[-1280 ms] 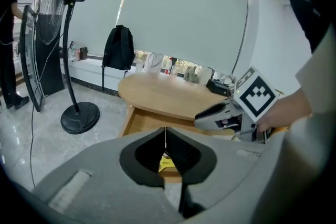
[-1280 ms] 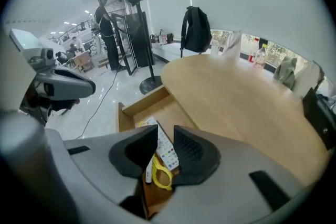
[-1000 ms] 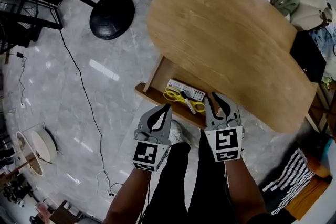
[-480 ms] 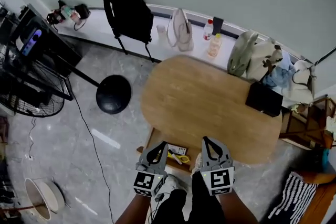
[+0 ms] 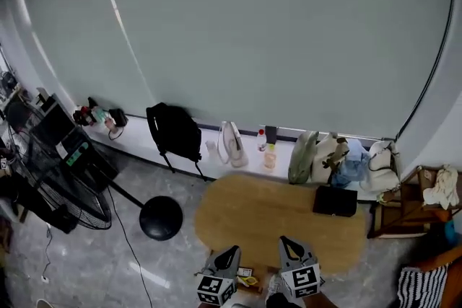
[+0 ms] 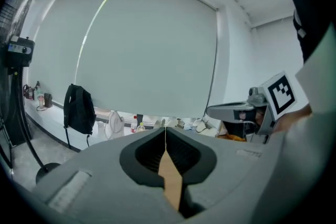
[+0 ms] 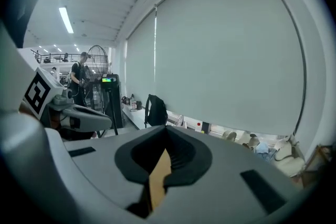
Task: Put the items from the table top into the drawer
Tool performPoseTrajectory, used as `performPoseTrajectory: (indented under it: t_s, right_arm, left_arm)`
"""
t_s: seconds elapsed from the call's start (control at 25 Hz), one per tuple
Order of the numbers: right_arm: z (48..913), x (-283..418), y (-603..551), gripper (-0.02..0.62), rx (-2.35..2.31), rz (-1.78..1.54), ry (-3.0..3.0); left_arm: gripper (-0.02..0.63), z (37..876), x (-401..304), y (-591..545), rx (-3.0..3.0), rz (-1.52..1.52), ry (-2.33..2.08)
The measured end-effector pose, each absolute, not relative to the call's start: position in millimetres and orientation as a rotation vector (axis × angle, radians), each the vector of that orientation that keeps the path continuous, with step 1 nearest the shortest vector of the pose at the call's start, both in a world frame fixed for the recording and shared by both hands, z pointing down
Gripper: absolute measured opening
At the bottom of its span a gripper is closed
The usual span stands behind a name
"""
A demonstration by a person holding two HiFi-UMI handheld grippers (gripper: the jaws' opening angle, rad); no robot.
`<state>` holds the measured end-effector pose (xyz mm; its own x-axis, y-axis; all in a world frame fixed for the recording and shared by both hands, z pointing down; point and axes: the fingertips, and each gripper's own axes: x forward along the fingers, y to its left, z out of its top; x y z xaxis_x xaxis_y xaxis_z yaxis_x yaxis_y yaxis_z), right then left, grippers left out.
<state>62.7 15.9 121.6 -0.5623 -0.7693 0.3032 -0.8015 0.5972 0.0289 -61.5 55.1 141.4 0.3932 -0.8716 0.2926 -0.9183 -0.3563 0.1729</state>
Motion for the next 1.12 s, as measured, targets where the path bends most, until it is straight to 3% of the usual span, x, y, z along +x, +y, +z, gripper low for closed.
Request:
performPoseTrajectory:
  t_s: [0.52,1.12]
  right_arm:
    - [39,102,39,-0.005,1.344,-0.028,-2.551]
    - [20,130,57,-0.005,1.441,-0.091,-2.544]
  left_arm:
    - [0.018,57,-22,46,2.556,0.164,-1.603]
    - [0.018,40,18,75,2.612,0.184,-1.527]
